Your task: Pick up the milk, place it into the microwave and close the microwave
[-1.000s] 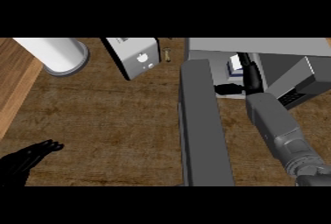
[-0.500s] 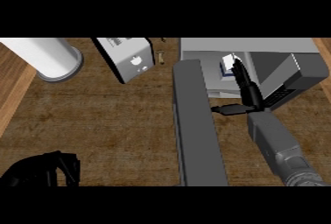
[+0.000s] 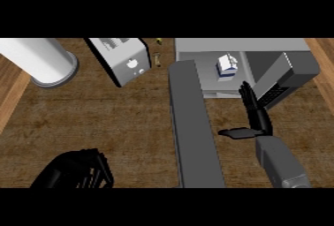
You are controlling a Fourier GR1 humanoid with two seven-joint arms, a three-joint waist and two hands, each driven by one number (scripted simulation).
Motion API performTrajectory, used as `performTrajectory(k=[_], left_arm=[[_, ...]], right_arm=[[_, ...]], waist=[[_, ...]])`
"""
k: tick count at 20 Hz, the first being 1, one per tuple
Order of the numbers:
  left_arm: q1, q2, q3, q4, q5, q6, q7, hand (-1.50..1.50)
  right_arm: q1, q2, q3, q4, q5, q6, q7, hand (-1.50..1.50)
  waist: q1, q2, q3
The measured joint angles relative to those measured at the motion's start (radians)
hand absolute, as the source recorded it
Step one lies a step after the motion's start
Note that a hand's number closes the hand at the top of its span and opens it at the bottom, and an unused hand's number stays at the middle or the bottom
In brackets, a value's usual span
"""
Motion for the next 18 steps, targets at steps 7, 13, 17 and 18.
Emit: performTrajectory(k=[7, 13, 17, 18], left_arm=[[-0.130, -0.001, -0.144, 0.138, -0.118, 0.124, -0.041, 1.50], [-0.281, -0.002, -0.260, 0.327, -0.202, 0.213, -0.077, 1.50], [-0.374, -0.001, -0.326, 0.507, -0.221, 0.268, -0.134, 1.50], [-0.387, -0.001, -0.345, 0.548, -0.228, 0.286, -0.152, 1.50]], right_arm=[[0.194, -0.011, 0.036, -0.176, -0.029, 0.040, 0.007, -1.50], [0.355, -0.027, 0.069, -0.374, -0.065, 0.087, 0.046, -1.50], [0.457, -0.047, 0.090, -0.497, -0.085, 0.111, 0.060, -1.50], [0.477, -0.063, 0.090, -0.526, -0.095, 0.123, 0.062, -1.50]], waist=[[-0.012, -0.002, -0.001], [-0.024, -0.002, -0.002], [-0.027, 0.001, -0.001], [-0.026, 0.001, -0.001]])
